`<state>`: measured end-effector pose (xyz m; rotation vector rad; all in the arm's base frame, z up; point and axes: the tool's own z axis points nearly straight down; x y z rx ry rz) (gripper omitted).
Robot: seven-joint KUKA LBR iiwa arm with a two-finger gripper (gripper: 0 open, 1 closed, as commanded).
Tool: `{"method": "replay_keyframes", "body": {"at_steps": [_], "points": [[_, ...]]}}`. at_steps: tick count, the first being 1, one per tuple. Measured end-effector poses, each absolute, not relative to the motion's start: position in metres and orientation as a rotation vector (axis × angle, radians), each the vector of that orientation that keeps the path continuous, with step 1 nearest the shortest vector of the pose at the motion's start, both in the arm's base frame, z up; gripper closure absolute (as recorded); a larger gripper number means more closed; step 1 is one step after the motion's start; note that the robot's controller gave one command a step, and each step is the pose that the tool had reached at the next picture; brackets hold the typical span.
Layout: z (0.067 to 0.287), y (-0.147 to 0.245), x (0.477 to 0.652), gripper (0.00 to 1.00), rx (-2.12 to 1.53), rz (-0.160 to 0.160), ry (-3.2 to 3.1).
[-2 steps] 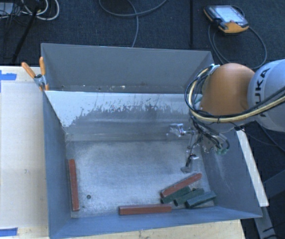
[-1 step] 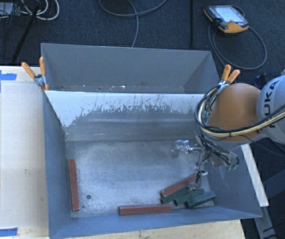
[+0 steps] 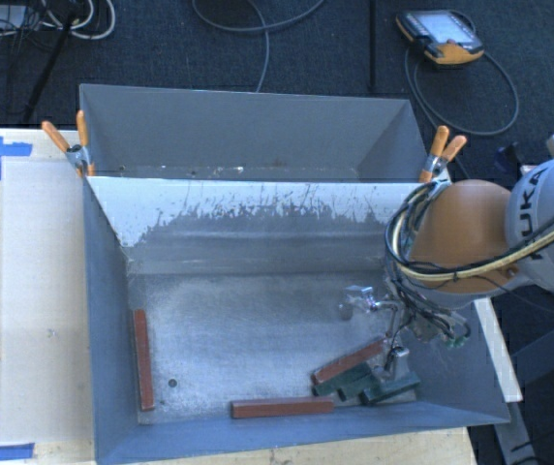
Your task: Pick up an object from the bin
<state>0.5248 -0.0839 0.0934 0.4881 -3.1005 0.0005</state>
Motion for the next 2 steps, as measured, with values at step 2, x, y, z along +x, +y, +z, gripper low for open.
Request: {"method": "replay_keyframes", "body": {"at_steps": [2], "points": [[0.0719,-0.0477,0.5232,1.0,0.267,-0.003,-3.124]]}}
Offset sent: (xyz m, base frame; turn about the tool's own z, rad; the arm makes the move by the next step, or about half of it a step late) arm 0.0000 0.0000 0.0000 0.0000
